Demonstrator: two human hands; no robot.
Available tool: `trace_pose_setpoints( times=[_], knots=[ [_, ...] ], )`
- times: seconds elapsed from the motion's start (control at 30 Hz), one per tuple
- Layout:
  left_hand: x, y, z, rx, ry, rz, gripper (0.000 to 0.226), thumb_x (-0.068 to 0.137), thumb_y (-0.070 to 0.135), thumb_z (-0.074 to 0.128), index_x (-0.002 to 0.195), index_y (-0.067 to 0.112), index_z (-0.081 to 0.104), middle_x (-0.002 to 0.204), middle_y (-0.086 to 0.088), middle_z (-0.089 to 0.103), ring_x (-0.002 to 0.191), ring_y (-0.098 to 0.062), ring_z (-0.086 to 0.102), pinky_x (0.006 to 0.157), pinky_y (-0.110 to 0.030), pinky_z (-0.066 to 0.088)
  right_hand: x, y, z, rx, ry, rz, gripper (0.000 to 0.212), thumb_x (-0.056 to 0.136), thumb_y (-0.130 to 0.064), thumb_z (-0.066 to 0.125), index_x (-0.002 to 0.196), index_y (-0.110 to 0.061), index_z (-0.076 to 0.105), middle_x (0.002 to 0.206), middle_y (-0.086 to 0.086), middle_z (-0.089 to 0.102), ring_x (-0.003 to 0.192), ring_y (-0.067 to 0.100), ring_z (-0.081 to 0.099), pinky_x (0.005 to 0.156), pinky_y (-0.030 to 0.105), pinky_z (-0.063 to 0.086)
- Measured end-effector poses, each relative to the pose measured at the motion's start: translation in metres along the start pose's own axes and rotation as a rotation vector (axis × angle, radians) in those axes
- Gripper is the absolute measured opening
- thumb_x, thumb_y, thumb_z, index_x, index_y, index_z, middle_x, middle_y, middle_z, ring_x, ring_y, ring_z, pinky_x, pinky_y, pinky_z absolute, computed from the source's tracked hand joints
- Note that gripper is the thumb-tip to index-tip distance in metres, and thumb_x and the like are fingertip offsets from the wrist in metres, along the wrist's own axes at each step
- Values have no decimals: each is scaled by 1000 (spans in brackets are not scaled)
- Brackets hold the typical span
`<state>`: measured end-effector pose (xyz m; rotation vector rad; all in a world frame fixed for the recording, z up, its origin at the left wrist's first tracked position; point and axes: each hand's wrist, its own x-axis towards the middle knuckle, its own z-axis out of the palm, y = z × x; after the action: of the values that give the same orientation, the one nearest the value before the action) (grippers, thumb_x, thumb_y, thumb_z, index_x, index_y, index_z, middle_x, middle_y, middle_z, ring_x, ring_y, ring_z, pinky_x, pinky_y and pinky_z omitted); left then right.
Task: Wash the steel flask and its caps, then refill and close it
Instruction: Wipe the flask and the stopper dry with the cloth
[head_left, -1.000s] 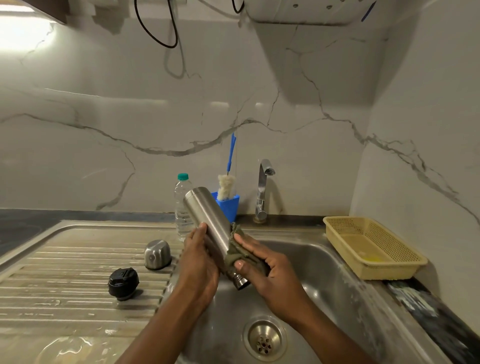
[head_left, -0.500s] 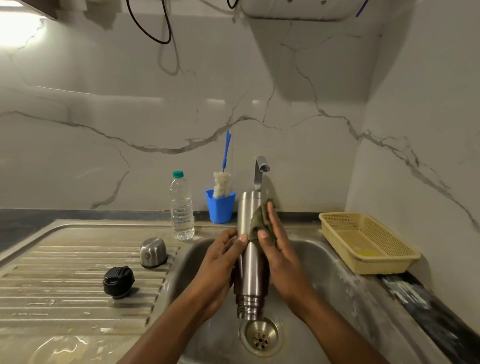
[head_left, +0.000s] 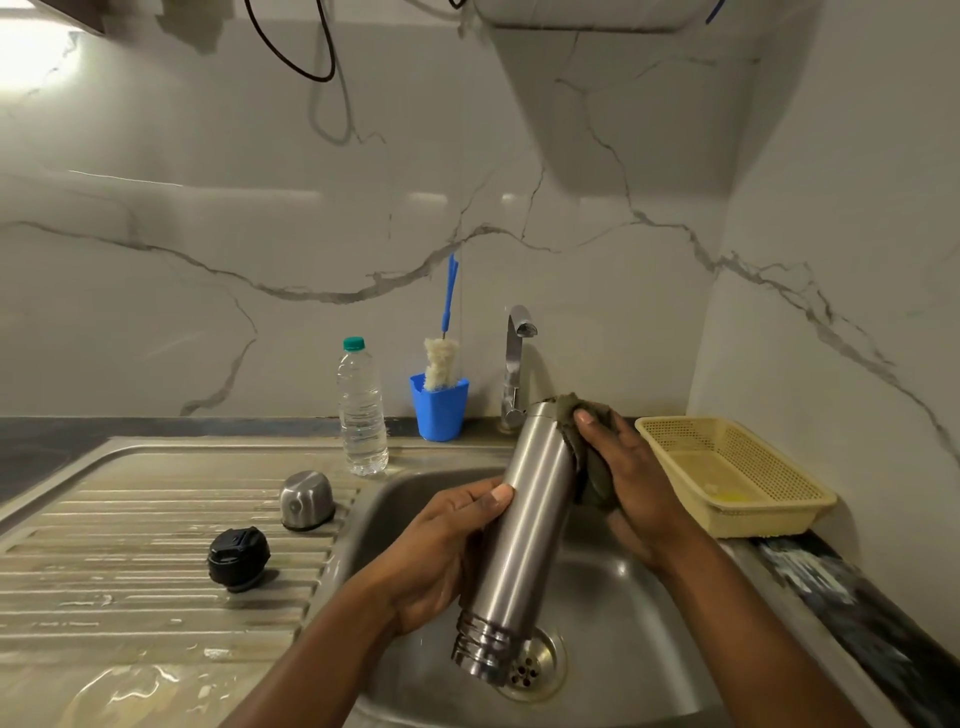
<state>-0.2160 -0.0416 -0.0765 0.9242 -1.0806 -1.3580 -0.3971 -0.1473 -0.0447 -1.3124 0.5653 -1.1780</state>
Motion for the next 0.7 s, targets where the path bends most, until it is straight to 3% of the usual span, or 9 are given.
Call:
trace_pose_setpoints(
  times=[0.1,0.17,0.27,0.4,0.53,0.7],
  knots=[
    [3,-2,4,-50,68,27,28,99,28,62,116,14,79,115,-16,75,100,-26,71,92,-41,60,0,14,7,66,-4,82,41,95,-45,61,133,-30,63,126,2,74,121,24,68,97,52,57],
    [7,-2,4,-150,119,80,33,96,26,64,124,12,75,125,-21,72,108,-30,70,101,-49,56,-7,26,20,27,-60,120,40,103,-48,50,141,-36,57,127,-1,74,119,21,70,103,53,55],
    [13,-1,-2,-240,219,116,42,98,28,61,136,9,63,131,-25,68,115,-35,68,110,-59,50,-17,40,37,-137,-128,91,45,107,-47,47,152,-50,41,137,-11,67,121,9,67,101,39,56],
    [13,-4,-6,-112,293,83,32,110,30,46,133,20,67,120,-13,77,119,-32,70,108,-53,54,-20,44,41,-253,-183,40,65,106,-42,53,157,-60,18,155,-21,43,128,-10,49,98,18,47],
    [15,-3,-5,150,307,93,31,111,38,43,127,28,68,107,-5,80,103,-25,76,91,-43,60,-21,38,36,-323,-138,-80,64,105,-35,58,157,-56,28,148,-29,48,125,-15,53,102,15,49],
    [14,-10,3,268,307,142,26,109,32,51,125,18,66,107,-4,80,100,-22,78,84,-36,62,-18,35,33,-406,-60,-177,53,98,-28,71,147,-44,55,140,-18,64,123,-2,63,103,31,56]
  ],
)
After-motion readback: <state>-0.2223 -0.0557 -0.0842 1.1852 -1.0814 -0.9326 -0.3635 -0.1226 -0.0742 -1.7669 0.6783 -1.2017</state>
